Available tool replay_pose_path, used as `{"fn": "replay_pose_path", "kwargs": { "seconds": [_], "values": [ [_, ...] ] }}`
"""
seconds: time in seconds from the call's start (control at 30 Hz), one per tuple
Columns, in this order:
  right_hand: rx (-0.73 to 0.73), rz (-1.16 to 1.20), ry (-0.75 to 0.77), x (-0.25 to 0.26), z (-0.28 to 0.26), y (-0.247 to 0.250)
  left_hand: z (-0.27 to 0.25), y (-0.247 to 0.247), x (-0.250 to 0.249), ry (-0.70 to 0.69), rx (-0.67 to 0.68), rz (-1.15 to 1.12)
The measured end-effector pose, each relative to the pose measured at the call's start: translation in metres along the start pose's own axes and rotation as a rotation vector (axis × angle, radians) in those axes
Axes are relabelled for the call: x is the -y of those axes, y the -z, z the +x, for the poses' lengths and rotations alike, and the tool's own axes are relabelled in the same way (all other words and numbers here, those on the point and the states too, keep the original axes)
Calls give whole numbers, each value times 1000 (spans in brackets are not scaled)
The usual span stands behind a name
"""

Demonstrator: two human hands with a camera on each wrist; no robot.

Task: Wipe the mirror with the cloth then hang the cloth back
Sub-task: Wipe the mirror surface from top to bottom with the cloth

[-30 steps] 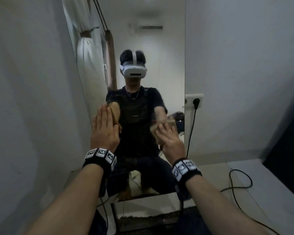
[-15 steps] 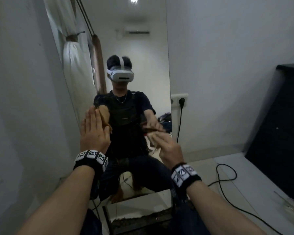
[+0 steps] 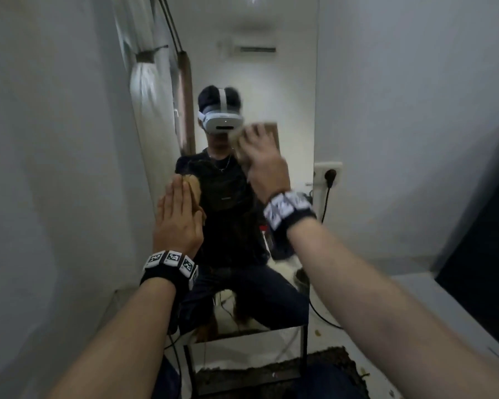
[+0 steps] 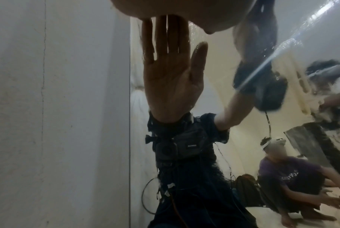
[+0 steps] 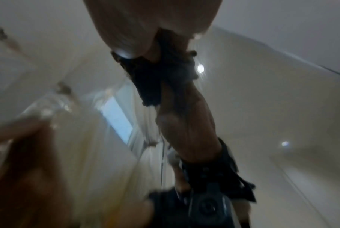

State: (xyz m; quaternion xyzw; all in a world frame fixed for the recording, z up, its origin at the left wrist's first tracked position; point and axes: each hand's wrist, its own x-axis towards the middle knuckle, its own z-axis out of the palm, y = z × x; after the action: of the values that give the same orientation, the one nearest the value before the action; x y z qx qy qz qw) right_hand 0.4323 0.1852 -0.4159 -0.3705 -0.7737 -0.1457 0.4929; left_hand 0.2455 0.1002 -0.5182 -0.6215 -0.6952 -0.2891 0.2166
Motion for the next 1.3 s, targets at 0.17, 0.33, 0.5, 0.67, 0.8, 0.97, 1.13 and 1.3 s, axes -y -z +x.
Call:
{"fn": "replay_pose_path", "kwargs": {
  "seconds": [0.17, 0.33, 0.5, 0.67, 0.8, 0.97, 1.13, 1.3],
  "values": [
    [143, 122, 36, -3, -156, -34, -1, -1, -2, 12, 20, 5],
    [317, 122, -66, 3, -246, -41, -4, 2, -4, 16, 15, 8],
    [478, 100, -99, 7, -275, -31, -4, 4, -3, 22, 20, 10],
    [235, 273, -168, 19, -192, 12, -4, 8, -6, 15, -1, -2],
    [-147, 338, -87, 30, -45, 45, -3, 16, -2, -35, 3, 14],
    [-267, 166, 81, 58, 125, 71, 11, 32, 18, -21, -39, 52],
    [79, -44, 188, 63, 128, 9, 17, 35, 32, -27, -28, 47],
    [25, 22, 312, 53, -16, -45, 15, 25, 41, -21, -32, 31]
  ]
}}
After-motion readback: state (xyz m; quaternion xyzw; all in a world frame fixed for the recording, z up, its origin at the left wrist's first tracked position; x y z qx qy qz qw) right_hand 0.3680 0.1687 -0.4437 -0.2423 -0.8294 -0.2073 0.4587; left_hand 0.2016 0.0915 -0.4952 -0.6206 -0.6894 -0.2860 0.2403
